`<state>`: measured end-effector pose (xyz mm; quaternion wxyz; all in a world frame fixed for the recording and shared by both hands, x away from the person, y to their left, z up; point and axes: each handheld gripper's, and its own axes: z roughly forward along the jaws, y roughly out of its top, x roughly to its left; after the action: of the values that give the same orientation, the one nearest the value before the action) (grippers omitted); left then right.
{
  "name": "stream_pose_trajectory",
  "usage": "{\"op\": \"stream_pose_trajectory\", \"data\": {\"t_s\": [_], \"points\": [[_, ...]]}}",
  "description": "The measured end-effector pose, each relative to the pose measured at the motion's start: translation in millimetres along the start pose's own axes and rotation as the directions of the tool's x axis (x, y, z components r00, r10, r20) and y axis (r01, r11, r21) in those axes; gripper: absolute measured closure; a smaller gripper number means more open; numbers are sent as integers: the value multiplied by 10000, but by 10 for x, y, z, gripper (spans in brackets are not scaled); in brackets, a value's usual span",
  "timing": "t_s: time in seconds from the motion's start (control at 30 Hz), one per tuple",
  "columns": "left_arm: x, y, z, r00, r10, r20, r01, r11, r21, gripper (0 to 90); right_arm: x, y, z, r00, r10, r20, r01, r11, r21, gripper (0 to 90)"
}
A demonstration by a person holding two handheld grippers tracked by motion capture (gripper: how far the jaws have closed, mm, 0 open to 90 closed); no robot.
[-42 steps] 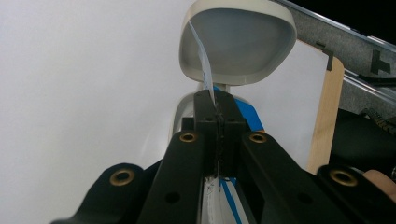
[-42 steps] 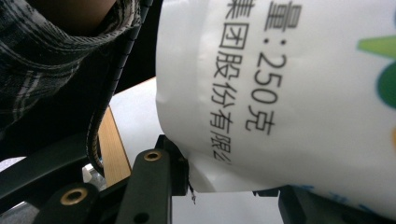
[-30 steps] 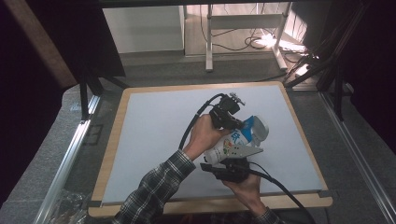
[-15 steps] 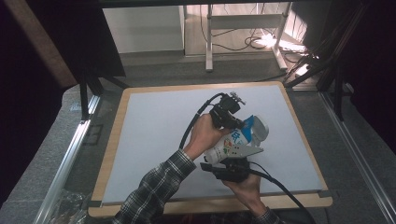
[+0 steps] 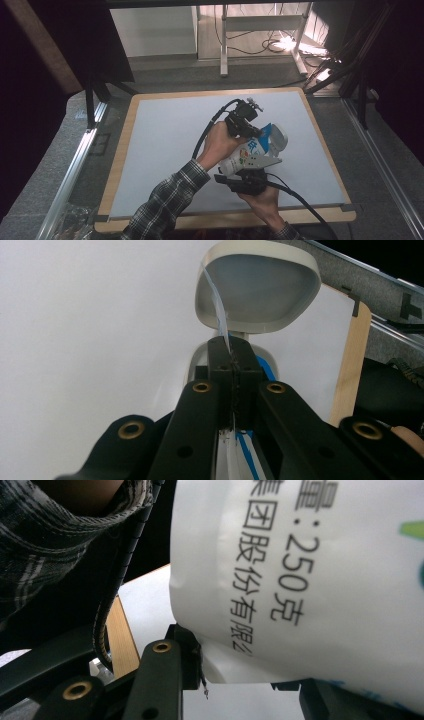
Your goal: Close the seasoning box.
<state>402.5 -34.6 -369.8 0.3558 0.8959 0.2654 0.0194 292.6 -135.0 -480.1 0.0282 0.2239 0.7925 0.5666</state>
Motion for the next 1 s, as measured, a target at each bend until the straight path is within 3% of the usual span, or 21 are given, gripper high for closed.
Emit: {"op": "stream_pose_trajectory", "data": {"t_s": [1.0], "points": [[-9, 20, -6, 10000, 40, 7, -40, 10000, 67, 897, 4, 9, 0, 10000, -4, -18, 4, 10000, -90, 649]]}}
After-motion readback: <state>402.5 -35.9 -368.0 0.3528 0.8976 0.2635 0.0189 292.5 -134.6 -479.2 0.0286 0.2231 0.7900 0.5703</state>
